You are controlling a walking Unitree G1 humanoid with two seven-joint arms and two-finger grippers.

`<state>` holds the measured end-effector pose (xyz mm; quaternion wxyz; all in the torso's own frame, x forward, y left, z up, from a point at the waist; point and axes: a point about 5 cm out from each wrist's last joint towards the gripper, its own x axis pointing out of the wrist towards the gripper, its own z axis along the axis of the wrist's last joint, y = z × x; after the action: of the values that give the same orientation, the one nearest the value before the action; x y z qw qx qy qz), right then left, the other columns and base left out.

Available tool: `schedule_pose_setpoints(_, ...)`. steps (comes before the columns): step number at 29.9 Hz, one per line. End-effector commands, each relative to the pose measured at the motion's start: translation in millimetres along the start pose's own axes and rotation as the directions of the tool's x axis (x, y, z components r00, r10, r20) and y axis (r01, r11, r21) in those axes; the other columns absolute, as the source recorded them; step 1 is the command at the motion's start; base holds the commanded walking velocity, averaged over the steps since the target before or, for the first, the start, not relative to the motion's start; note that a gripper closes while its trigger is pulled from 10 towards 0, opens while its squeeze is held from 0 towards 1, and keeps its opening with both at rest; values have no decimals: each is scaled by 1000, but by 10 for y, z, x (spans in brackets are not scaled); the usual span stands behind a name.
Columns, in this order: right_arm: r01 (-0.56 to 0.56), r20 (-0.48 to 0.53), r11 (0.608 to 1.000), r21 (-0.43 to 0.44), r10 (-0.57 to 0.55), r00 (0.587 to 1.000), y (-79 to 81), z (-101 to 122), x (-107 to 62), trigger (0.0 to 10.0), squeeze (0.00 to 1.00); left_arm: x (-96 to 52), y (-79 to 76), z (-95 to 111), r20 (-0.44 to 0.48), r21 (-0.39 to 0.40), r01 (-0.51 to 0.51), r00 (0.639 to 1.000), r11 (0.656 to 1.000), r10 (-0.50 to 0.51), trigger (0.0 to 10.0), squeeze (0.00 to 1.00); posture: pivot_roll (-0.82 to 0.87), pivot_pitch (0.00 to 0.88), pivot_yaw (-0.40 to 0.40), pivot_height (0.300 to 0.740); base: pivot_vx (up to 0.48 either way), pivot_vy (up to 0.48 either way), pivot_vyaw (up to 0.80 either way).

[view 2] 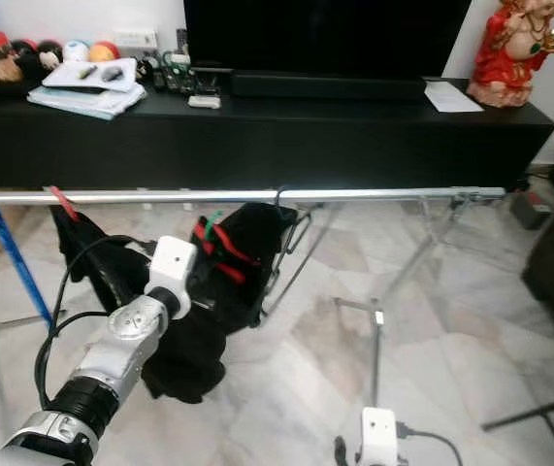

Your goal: Hang hanger

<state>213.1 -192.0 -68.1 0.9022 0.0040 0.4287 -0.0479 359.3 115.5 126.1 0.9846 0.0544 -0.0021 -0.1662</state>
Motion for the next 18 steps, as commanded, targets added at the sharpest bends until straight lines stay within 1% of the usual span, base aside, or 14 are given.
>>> schedule_pose_setpoints(1, 23, -44, 1000, -2, -23, 999, -88, -132, -25, 10000, 0, 17, -84, 50, 28, 14, 44, 999, 999, -44, 10000, 0, -58, 105, -23, 740, 0, 0, 0)
schedule_pose_setpoints(3, 23, -44, 1000, -4, -23, 999, -89, -129, -25, 10000, 0, 15, -92, 55, 28, 24, 59, 998, 998, -60, 10000, 0, -58, 103, -22, 740, 0, 0, 0)
schedule_pose_setpoints(7, 23, -43, 1000, -6, -23, 999, -88, -127, -24, 10000, 0, 23, -89, 66, 30, 29, 55, 998, 998, -56, 10000, 0, -58, 102, -23, 740, 0, 0, 0)
schedule_pose_setpoints(14, 16, -43, 999, -28, -17, 999, -87, -119, -23, 10000, 0, 82, -56, 91, 18, 32, -8, 1000, 999, 7, 10000, 0, -66, 95, -19, 740, 0, 0, 0)
schedule_pose_setpoints(18, 16, -43, 999, -28, -18, 999, -87, -118, -22, 10000, 0, 105, -53, 105, 13, 27, -21, 1000, 999, 21, 10000, 0, -67, 92, -18, 740, 0, 0, 0)
